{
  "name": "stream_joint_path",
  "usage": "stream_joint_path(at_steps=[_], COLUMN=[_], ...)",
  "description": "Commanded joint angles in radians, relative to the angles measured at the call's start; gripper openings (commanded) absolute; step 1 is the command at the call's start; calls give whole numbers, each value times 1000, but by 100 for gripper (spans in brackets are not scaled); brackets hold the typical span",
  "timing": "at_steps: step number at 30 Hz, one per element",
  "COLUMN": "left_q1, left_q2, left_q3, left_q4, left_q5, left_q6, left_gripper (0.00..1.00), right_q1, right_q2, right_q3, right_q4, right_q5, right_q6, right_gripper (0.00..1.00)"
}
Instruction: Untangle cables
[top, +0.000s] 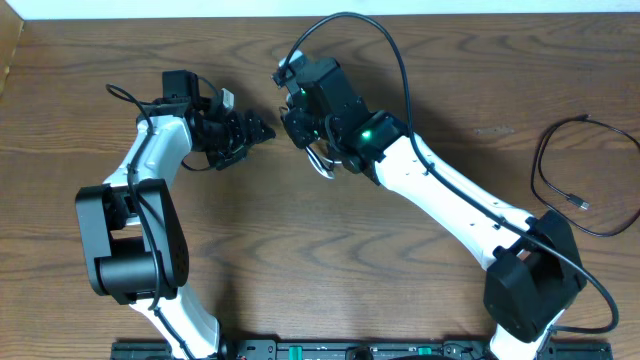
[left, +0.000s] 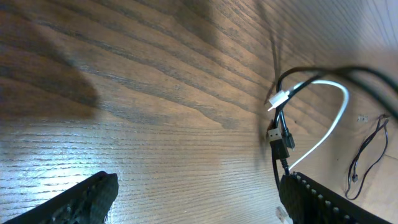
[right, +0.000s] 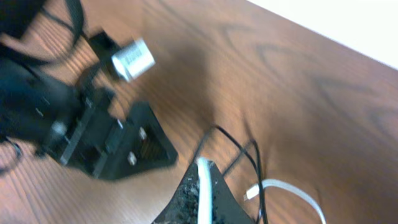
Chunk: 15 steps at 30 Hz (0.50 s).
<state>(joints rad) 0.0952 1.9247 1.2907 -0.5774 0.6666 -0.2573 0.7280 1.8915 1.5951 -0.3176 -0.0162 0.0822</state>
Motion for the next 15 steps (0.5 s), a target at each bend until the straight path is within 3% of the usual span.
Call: stream_joint_path(at_steps=[1,15], left_q1=[-1,-2], left_q2=[3,3], left_q3=[-7,-7], left_q4=[-1,0], left_q5=[-13,-13], left_q6=[9,9], left_gripper=[89,88], right_q1=[9,14], right_q2=[-70,-288], right_q3=[13,13], right_q4=[40,188], right_q5=[-21,-20], right_q6=[-13,-112], right_gripper=[1,1])
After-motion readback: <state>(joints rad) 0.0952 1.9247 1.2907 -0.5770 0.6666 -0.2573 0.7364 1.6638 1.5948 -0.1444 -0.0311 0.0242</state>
